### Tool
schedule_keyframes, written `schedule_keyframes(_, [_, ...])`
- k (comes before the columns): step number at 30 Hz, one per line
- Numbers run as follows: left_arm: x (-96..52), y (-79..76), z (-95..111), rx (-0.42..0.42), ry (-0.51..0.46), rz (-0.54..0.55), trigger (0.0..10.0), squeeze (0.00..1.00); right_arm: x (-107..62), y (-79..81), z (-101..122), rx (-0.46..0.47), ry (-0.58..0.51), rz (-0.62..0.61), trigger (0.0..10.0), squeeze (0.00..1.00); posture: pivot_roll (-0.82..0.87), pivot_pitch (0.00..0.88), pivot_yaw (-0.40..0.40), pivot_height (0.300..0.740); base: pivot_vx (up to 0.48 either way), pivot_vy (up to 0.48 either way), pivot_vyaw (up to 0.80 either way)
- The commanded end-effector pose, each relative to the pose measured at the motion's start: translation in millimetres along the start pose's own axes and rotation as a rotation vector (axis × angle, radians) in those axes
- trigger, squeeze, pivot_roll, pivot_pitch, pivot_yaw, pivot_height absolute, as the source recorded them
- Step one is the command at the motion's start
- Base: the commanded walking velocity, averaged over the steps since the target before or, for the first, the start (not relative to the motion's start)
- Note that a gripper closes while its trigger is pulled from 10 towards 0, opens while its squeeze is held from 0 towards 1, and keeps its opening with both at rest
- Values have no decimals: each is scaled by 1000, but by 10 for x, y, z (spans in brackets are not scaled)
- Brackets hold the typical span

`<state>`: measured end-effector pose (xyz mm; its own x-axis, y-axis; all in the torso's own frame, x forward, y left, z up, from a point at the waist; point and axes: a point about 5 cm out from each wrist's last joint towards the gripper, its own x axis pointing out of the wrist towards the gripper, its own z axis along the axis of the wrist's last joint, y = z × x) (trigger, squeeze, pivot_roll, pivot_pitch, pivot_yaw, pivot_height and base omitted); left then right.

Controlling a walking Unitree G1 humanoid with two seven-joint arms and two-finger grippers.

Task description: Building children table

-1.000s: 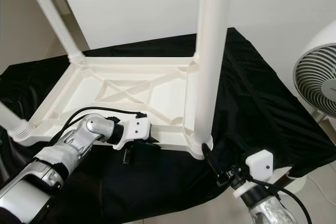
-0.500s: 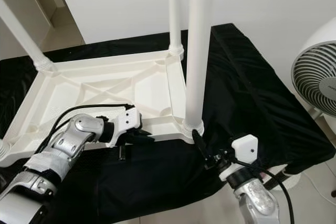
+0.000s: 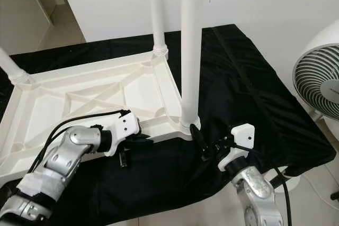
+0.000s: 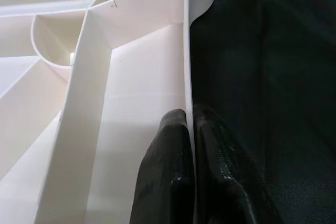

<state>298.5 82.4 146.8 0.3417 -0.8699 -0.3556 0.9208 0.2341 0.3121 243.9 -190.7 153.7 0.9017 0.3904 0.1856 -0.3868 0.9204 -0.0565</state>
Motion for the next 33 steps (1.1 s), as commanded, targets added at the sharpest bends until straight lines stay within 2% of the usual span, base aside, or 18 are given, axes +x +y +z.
schedule_keyframes(1, [31,-83,148,-25,-131,58,10000,0,49,8,-8,15,23,37,10000,0,-40,111,29,740,0,0,0])
schedule_keyframes(5, [40,-184,241,-2,-183,44,10000,0,155,-18,38,5,32,115,10000,0,-38,110,14,740,0,0,0])
schedule_keyframes(9, [59,-241,275,17,-195,21,10000,0,226,-59,45,-18,42,124,10000,0,-34,109,7,740,0,0,0])
schedule_keyframes(14, [81,-271,297,0,-206,-1,10000,0,269,-58,44,-30,39,142,10000,0,-30,109,2,740,0,0,0])
schedule_keyframes(15, [81,-278,303,-7,-204,-12,10000,1000,275,-55,37,-38,42,146,10000,0,-30,109,2,740,0,0,0])
schedule_keyframes(19, [76,-285,307,-9,-201,-21,10000,1000,274,-50,32,-40,44,149,10000,0,-27,111,5,740,0,0,0])
schedule_keyframes(22, [58,-301,303,27,-170,-26,10000,1000,270,-47,33,-45,46,154,10000,0,-28,113,14,740,0,0,0])
schedule_keyframes(23, [55,-303,295,30,-156,-25,10000,0,269,-49,34,-45,47,156,10000,0,-29,113,16,740,0,0,0])
schedule_keyframes(29, [41,-285,308,39,-158,-11,10000,0,276,-57,38,-40,46,157,10000,0,-28,115,19,740,0,0,0])
schedule_keyframes(33, [13,-251,359,17,-210,61,10000,0,317,-77,42,-48,41,136,10000,0,-25,107,19,740,0,0,0])
